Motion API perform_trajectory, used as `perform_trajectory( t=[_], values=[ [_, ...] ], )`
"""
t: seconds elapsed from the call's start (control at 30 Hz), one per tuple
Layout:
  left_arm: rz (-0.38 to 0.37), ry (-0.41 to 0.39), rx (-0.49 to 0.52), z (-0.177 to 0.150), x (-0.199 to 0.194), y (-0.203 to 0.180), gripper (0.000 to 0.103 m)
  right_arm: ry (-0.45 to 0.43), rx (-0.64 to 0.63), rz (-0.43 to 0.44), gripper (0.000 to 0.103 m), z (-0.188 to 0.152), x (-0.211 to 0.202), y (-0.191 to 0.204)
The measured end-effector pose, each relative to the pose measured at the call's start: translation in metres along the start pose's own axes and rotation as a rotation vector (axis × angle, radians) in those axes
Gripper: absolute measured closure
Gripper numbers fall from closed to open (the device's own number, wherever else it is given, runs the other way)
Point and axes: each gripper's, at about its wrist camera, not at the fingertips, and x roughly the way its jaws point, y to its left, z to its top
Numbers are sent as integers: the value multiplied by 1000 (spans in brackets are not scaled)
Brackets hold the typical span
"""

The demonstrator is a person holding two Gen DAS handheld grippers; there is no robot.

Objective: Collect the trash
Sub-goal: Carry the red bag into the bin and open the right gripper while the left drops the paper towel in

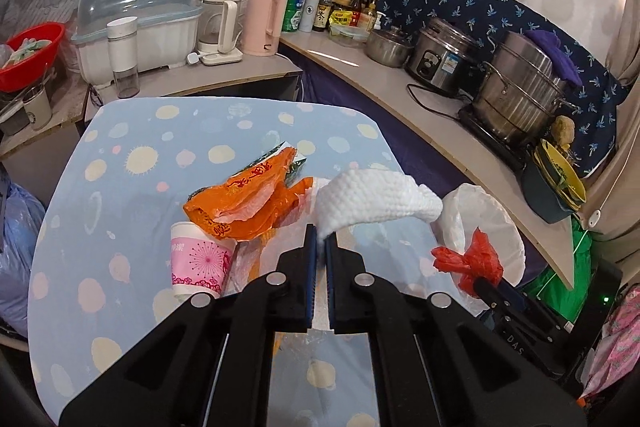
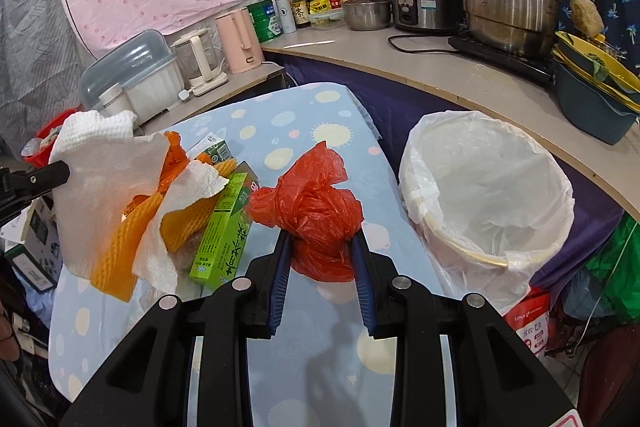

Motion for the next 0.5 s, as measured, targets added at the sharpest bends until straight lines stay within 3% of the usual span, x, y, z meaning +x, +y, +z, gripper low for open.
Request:
perform_trajectory(
  t=[0.33,0.5],
  values=[
    [-51,-62,46,9,-29,-36,99,-64,43,-23,74,3,-32,-23],
    [-117,-64,87,18,-26,-70,99,-104,83,-72,74,11,-43,-51]
  ],
)
